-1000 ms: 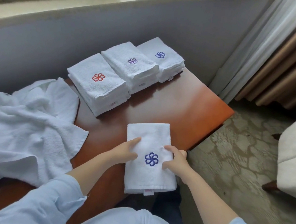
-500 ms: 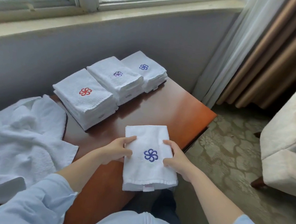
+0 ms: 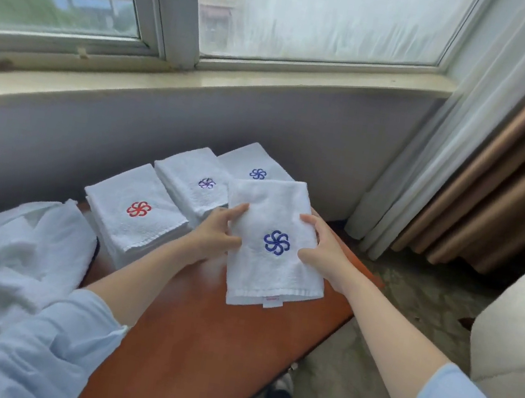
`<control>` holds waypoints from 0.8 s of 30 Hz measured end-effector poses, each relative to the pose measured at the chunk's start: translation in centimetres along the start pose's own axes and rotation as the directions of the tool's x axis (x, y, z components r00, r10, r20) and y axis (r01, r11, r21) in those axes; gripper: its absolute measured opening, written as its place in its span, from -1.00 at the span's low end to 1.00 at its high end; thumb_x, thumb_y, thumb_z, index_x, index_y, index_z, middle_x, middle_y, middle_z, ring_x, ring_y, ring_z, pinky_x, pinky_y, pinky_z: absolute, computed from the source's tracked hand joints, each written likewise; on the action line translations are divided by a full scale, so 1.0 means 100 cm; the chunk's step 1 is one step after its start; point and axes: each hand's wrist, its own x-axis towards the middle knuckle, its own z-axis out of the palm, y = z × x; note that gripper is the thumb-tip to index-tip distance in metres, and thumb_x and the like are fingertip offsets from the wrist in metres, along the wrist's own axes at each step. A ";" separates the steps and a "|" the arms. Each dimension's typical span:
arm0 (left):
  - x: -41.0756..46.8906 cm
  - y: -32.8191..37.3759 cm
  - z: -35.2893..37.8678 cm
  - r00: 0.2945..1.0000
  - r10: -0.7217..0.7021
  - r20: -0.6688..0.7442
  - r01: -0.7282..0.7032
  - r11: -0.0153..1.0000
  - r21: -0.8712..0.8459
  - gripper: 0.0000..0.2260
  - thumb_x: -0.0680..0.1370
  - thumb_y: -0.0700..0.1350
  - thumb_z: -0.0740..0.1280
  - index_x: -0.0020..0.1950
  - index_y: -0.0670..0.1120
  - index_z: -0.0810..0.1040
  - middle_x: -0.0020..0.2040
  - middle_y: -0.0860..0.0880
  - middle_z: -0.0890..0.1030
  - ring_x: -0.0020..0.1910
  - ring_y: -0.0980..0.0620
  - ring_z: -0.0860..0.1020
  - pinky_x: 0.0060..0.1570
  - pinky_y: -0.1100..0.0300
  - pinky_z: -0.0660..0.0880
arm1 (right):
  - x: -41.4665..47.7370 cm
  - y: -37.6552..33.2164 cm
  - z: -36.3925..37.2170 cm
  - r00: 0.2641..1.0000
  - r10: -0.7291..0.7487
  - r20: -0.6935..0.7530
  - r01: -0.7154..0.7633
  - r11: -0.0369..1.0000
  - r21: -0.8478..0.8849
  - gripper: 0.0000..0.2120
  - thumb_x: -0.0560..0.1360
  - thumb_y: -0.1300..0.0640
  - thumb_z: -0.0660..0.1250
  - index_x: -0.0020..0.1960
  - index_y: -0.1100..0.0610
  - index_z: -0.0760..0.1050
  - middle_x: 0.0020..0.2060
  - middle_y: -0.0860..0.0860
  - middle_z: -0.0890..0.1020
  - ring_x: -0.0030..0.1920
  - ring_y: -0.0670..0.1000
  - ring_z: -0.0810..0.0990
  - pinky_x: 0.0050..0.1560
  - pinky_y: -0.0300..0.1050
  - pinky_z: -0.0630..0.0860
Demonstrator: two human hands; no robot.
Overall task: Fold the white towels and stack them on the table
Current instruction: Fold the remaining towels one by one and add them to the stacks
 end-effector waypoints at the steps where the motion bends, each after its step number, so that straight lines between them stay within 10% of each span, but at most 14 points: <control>1: 0.012 0.005 -0.002 1.000 -0.007 -0.029 0.007 1.000 0.011 -0.30 0.47 -0.37 0.29 0.58 -0.06 0.21 0.48 -0.08 0.31 0.11 -0.02 0.59 0.15 0.05 0.56 | 0.016 -0.007 -0.008 1.000 -0.017 0.011 0.018 1.000 -0.025 -0.32 0.41 0.37 0.25 0.41 -0.15 0.28 0.14 -0.08 0.53 0.03 -0.08 0.62 -0.16 -0.20 0.61; 6: 0.075 0.029 -0.013 0.988 -0.090 -0.128 0.084 0.995 -0.056 -0.28 0.48 -0.38 0.25 0.60 -0.02 0.17 0.29 0.01 0.42 -0.43 0.31 0.51 -0.37 0.42 0.44 | 0.102 -0.040 -0.046 0.992 -0.088 0.085 0.096 0.991 -0.094 -0.32 0.37 0.37 0.24 0.37 -0.17 0.31 0.13 -0.06 0.54 0.03 -0.02 0.62 -0.02 -0.08 0.64; 12: 0.137 0.048 -0.017 0.948 -0.185 -0.259 0.164 0.981 -0.102 -0.30 0.50 -0.36 0.25 0.60 0.00 0.16 0.46 -0.02 0.33 -0.28 0.14 0.55 -0.16 0.22 0.57 | 0.191 -0.065 -0.077 0.970 -0.117 0.215 0.145 0.982 -0.119 -0.33 0.39 0.39 0.24 0.39 -0.12 0.30 0.13 -0.08 0.54 0.04 -0.05 0.62 -0.06 -0.13 0.62; 24: 0.227 0.027 -0.030 0.830 -0.389 -0.401 0.337 0.921 -0.196 -0.31 0.50 -0.34 0.25 0.59 -0.02 0.16 0.43 -0.10 0.38 -0.45 0.33 0.50 -0.36 0.41 0.45 | 0.337 -0.073 -0.074 0.902 -0.096 0.421 0.180 0.970 -0.165 -0.30 0.38 0.40 0.24 0.45 -0.06 0.30 0.20 -0.09 0.51 0.09 -0.08 0.59 0.07 -0.09 0.62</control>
